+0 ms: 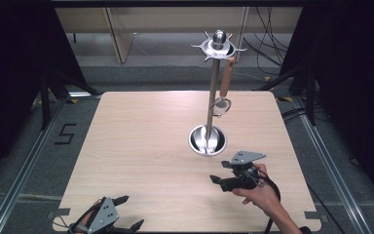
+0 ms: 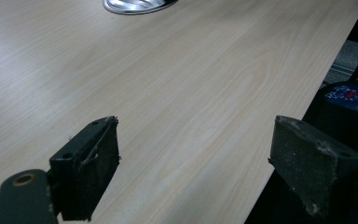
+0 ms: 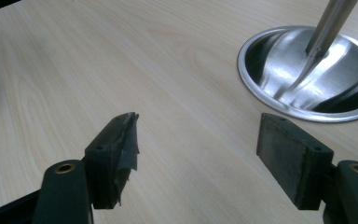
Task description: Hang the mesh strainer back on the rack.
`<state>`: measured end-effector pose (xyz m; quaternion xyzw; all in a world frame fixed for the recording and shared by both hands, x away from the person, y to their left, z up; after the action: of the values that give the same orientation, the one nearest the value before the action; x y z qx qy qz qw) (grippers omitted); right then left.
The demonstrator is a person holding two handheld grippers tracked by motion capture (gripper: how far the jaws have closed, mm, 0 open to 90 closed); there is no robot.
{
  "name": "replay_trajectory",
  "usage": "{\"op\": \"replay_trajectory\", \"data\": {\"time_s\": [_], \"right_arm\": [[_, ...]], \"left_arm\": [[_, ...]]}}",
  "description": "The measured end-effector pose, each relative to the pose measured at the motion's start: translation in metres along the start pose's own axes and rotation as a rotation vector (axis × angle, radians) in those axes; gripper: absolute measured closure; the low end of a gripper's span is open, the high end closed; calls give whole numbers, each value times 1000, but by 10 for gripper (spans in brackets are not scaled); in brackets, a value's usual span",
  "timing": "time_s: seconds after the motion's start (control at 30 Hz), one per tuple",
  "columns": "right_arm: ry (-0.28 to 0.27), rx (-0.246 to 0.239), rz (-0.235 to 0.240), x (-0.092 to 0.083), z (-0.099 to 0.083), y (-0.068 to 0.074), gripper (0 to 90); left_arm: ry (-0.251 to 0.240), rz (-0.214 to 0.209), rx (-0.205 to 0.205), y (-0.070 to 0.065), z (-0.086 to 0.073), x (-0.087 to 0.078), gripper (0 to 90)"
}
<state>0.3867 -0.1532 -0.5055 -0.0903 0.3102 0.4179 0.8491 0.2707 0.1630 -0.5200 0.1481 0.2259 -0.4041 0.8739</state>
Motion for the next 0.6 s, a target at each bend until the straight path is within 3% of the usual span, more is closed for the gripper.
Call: {"op": "replay_trajectory", "data": {"time_s": [0.17,0.23,0.37,0.4,0.43,0.57,0.6], "right_arm": [[30,1,0,4,-10,2,300],[26,-6,5,4,-12,2,300],[15,-10,-8,3,-15,5,301],[29,18,3,2,-17,9,301],[22,-11,1,2,-18,8,301],[32,-18,3,2,-23,11,301],[25,-11,6,2,-24,12,301]], "left_arm": [[4,-3,25,2,0,0,150],[3,-4,6,0,0,0,150],[6,-5,8,1,-1,0,150],[-1,0,7,1,0,1,150],[0,0,7,1,0,1,150],[0,2,9,1,0,1,150],[18,-14,-4,-1,-1,0,150]]}}
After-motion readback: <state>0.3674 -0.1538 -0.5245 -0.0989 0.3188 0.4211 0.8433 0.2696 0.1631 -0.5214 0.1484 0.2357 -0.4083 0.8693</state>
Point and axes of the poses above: each handheld gripper's, and its own axes: x roughly forward along the jaws, z roughly out of its top, y roughly to its left, the point moved 7 cm from there along x, roughly forward along the jaws, and after that the axes turned 1 degree about -y, right-handed, at the moved point
